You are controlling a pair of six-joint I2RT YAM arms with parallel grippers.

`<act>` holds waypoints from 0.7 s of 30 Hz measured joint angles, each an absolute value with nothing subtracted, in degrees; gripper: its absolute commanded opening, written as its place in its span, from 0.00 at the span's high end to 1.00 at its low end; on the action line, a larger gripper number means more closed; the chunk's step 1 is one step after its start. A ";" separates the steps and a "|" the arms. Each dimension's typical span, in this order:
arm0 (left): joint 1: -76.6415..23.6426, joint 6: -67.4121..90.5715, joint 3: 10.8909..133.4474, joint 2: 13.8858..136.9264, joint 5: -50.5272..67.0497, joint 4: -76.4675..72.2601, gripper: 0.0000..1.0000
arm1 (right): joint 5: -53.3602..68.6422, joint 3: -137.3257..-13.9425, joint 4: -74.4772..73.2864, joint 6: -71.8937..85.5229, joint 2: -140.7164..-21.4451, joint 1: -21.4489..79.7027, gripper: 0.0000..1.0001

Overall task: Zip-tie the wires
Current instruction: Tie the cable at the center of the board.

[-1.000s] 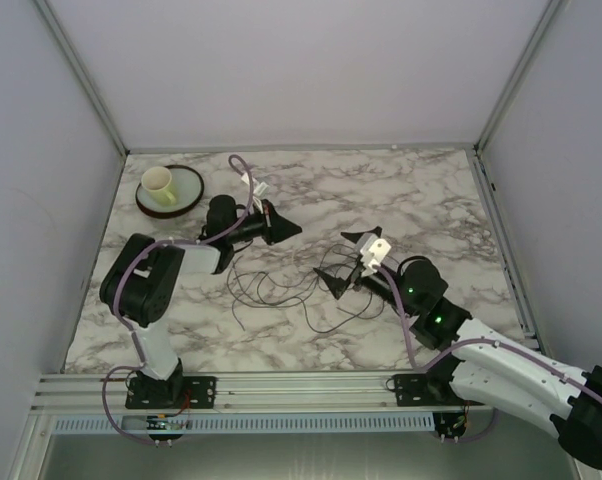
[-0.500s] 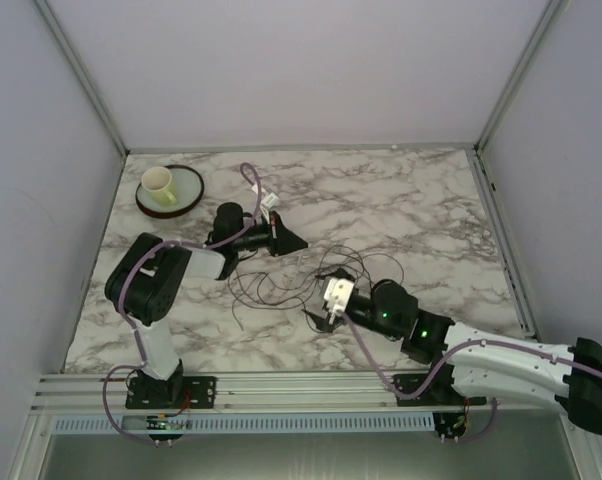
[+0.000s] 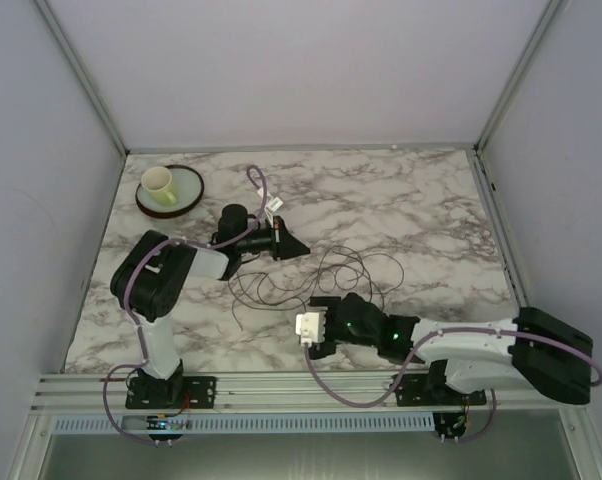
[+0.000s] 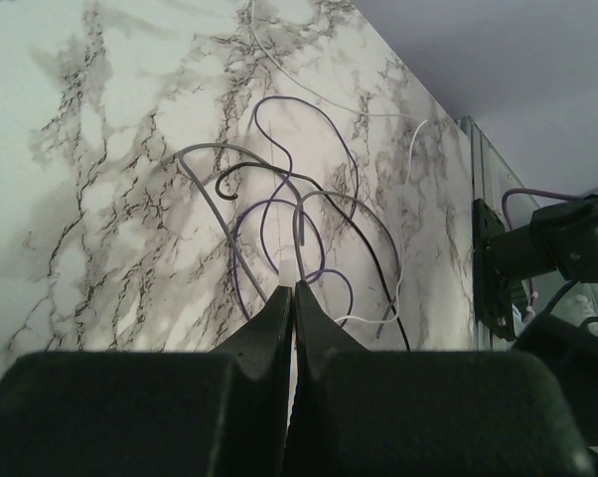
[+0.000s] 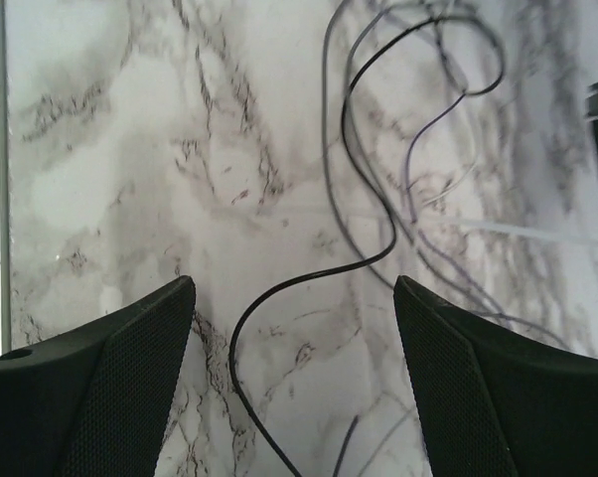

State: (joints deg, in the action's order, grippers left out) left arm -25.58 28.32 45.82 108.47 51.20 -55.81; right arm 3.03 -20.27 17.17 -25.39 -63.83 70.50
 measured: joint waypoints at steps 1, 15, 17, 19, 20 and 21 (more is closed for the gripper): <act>-25.61 28.32 45.82 108.66 51.18 -55.81 1.00 | 3.40 -20.21 17.50 -25.39 -65.47 70.24 0.18; -25.61 29.10 45.28 111.28 49.89 -56.25 1.00 | 3.51 -22.44 28.95 -26.44 -81.67 60.84 0.19; -25.61 29.30 44.64 111.33 49.50 -56.69 1.00 | 3.42 -23.05 30.11 -26.68 -83.09 59.20 0.19; -25.61 29.69 44.07 111.66 49.28 -57.39 1.00 | 3.33 -23.90 31.40 -26.89 -84.73 57.52 0.21; -25.61 29.93 43.94 111.96 49.10 -57.60 1.00 | 3.29 -24.32 32.03 -26.98 -85.49 56.75 0.22; -25.61 30.11 43.86 112.29 48.97 -57.71 1.00 | 3.18 -24.64 32.64 -27.05 -86.19 56.05 0.23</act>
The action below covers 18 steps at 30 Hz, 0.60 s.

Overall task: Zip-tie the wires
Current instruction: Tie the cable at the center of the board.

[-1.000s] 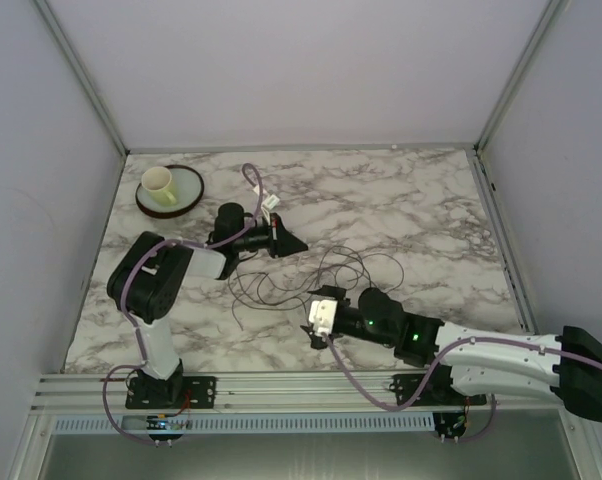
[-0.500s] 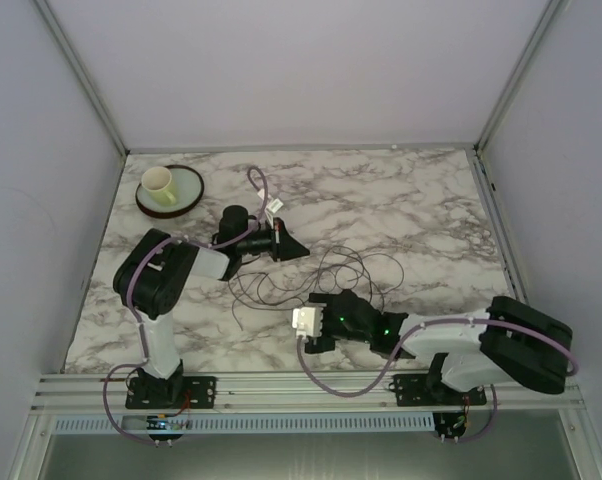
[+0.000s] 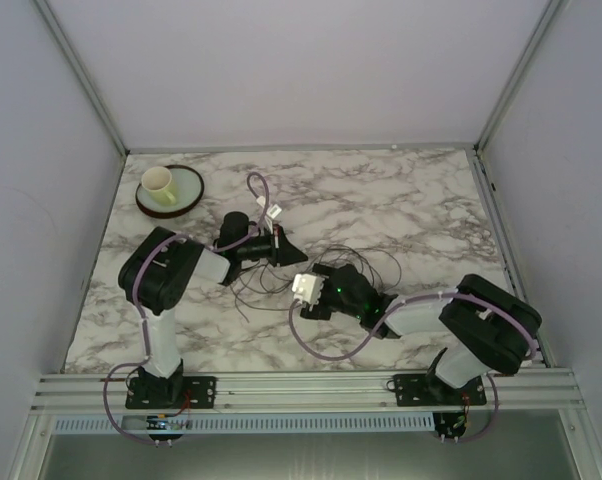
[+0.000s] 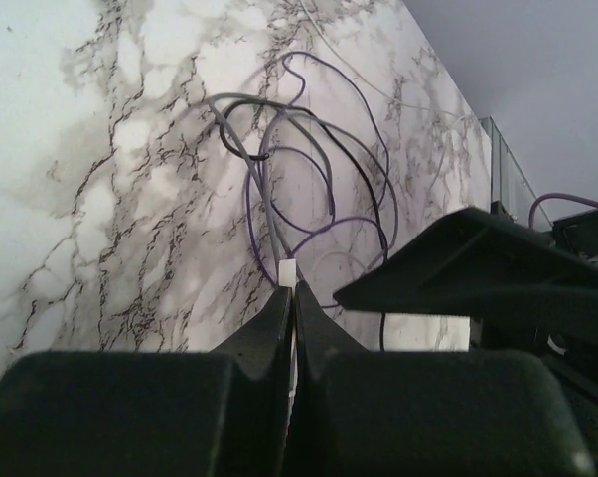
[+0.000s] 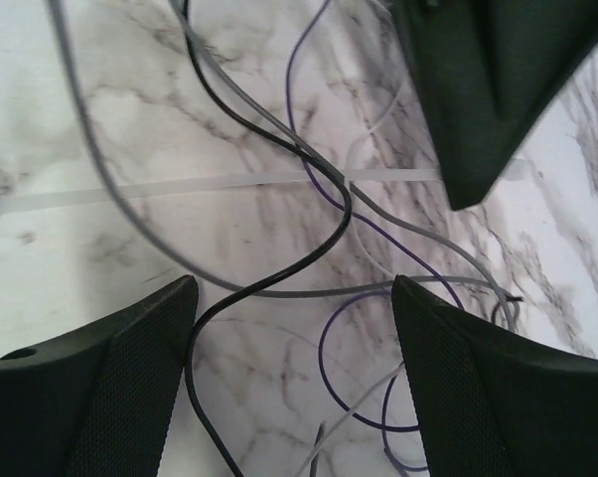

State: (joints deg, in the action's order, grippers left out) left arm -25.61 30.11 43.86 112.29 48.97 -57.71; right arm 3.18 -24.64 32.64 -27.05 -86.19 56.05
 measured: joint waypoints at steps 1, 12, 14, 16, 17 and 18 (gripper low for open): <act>-25.61 30.28 43.81 112.57 48.90 -57.76 1.00 | 3.07 -24.86 33.26 -27.07 -86.85 55.44 0.24; -25.32 31.62 44.01 115.33 47.75 -58.87 1.00 | -0.78 -27.20 37.54 -23.66 -91.64 52.29 0.32; -25.23 31.62 44.01 115.35 47.53 -58.92 1.00 | -1.85 -27.20 37.63 -21.58 -91.64 52.12 0.34; -25.17 31.64 44.01 115.35 47.44 -58.89 1.00 | -2.57 -27.31 37.63 -19.27 -91.57 52.01 0.36; -25.17 31.70 44.01 115.35 47.37 -58.92 1.00 | -3.09 -27.51 37.56 -17.80 -91.57 51.99 0.37; -25.17 31.81 44.01 115.35 47.27 -58.94 1.00 | -3.46 -27.79 37.47 -16.56 -91.57 51.99 0.37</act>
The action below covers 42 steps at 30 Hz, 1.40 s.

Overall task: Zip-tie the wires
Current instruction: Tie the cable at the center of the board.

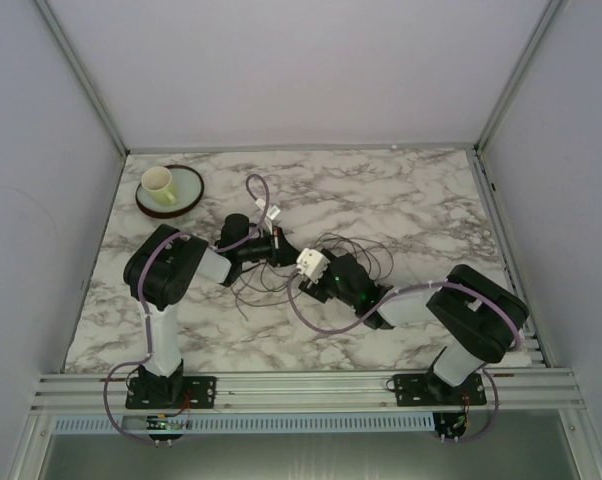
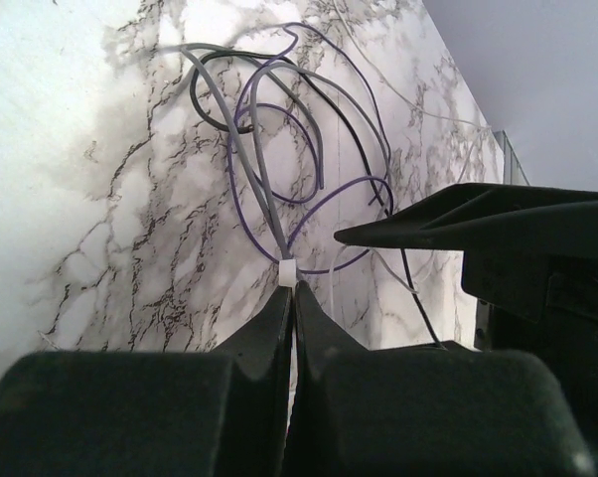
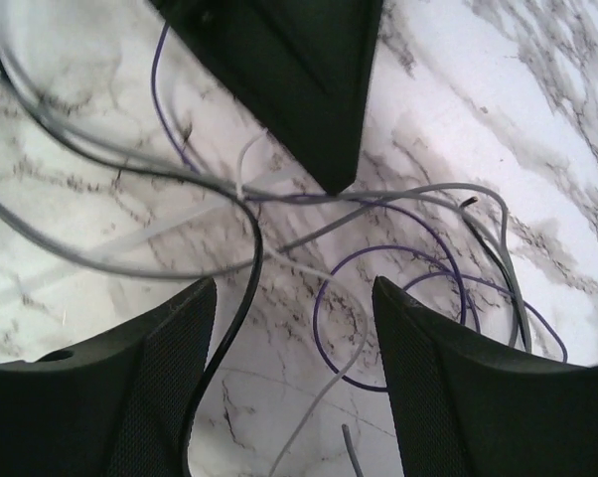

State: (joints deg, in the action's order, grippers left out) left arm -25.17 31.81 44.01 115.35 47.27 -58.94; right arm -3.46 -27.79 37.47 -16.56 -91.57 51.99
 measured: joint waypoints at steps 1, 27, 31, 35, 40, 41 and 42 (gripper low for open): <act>-25.17 31.94 44.01 115.35 47.07 -58.98 1.00 | -3.95 -28.29 37.30 -15.16 -91.57 52.01 0.37; -24.43 34.35 43.33 114.45 48.84 -58.46 1.00 | -1.54 -15.03 40.97 -30.89 -75.85 60.07 0.47; -24.43 35.75 43.33 114.28 49.63 -58.52 1.00 | -2.74 -14.85 43.46 -35.03 -79.37 63.07 0.46; -24.43 37.63 43.33 114.28 50.26 -58.67 1.00 | -3.77 -14.85 46.63 -38.89 -82.46 65.69 0.46; -24.43 39.83 43.33 114.28 51.11 -59.77 1.00 | -5.30 -15.07 50.87 -43.86 -88.14 66.43 0.47; -24.43 40.34 43.33 114.28 51.22 -60.16 1.00 | -5.61 -15.18 51.48 -44.84 -89.38 66.43 0.47; -24.43 40.75 43.33 114.28 51.40 -60.45 1.00 | -5.87 -15.31 52.18 -45.93 -90.41 66.43 0.47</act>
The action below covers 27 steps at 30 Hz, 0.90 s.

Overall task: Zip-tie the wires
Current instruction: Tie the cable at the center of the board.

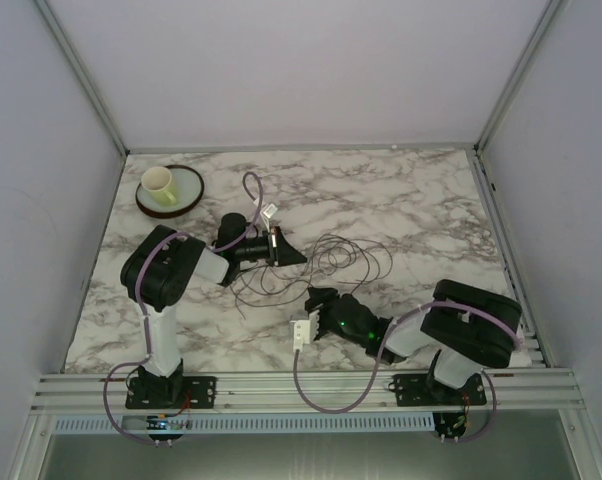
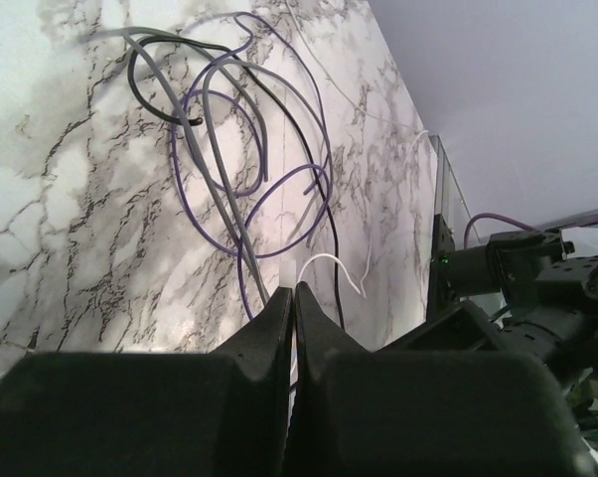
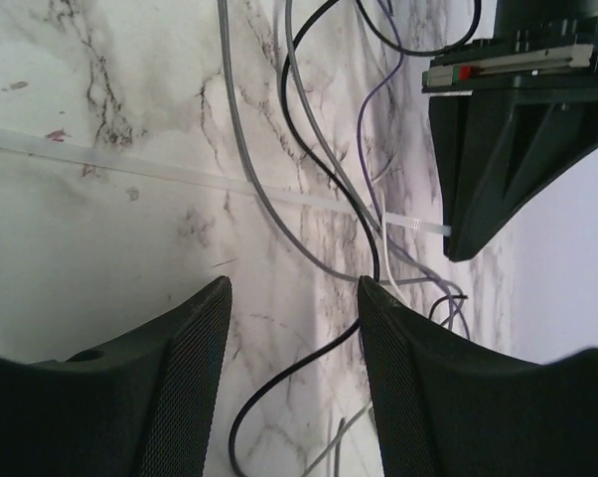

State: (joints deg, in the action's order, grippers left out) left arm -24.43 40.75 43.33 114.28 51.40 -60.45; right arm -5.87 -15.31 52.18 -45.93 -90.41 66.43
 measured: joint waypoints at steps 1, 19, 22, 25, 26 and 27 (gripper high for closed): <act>-24.43 41.12 43.33 114.28 51.57 -60.77 1.00 | -6.22 -15.57 53.01 -46.85 -91.26 66.46 0.47; -24.71 43.05 43.33 114.28 52.53 -61.89 1.00 | -8.08 -21.56 62.00 -57.49 -103.26 66.02 0.46; -24.82 43.42 43.33 114.28 52.56 -61.98 1.00 | -8.05 -21.93 62.96 -58.52 -104.20 65.63 0.45; -24.95 43.90 43.33 114.28 52.80 -62.17 1.00 | -8.03 -21.96 63.55 -59.66 -104.66 64.82 0.45; -24.99 44.18 43.33 114.28 52.99 -62.35 1.00 | -8.05 -21.96 63.66 -60.10 -104.77 64.55 0.44; -25.06 44.47 43.33 114.28 53.06 -62.48 1.00 | -8.08 -21.96 63.81 -60.49 -104.88 64.34 0.44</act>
State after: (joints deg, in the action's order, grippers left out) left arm -25.06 44.47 43.33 114.28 53.06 -62.48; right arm -8.08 -21.96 63.81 -60.49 -104.88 64.34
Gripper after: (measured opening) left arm 0.005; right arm 0.547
